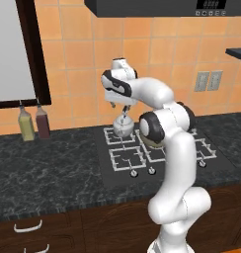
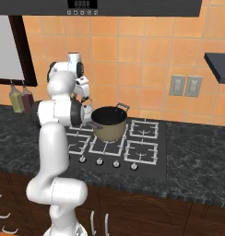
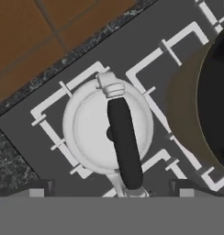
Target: Pick the kettle from the counter and place it on a stove burner. Then turn the burner on.
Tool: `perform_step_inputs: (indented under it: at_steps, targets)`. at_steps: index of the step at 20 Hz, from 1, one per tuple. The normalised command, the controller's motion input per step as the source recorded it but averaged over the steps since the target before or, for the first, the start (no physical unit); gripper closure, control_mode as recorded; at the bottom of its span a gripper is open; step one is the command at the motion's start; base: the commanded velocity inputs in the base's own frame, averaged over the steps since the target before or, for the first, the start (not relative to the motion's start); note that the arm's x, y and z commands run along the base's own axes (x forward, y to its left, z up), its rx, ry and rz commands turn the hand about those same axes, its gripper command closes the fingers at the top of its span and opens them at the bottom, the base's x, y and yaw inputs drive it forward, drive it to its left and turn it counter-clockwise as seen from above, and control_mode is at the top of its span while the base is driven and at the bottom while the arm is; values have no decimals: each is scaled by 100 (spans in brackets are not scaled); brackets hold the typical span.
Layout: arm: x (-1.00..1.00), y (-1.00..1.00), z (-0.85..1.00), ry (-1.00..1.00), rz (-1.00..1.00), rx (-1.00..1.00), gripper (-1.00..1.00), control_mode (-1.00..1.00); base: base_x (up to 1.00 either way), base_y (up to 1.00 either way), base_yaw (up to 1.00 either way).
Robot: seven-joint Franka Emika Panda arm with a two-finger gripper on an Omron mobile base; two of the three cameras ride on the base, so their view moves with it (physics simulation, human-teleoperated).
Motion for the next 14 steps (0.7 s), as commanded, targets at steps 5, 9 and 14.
perform_step_inputs:
  at_steps: [5,9,14]
  targets:
    - [-63,0,38,0,0,0,-100,-100,0,0,0]
    - [-100,0,14,0,0,0,-100,-100,0,0,0]
    - [-100,-29,0,-1,0,0,-100,-100,0,0,0]
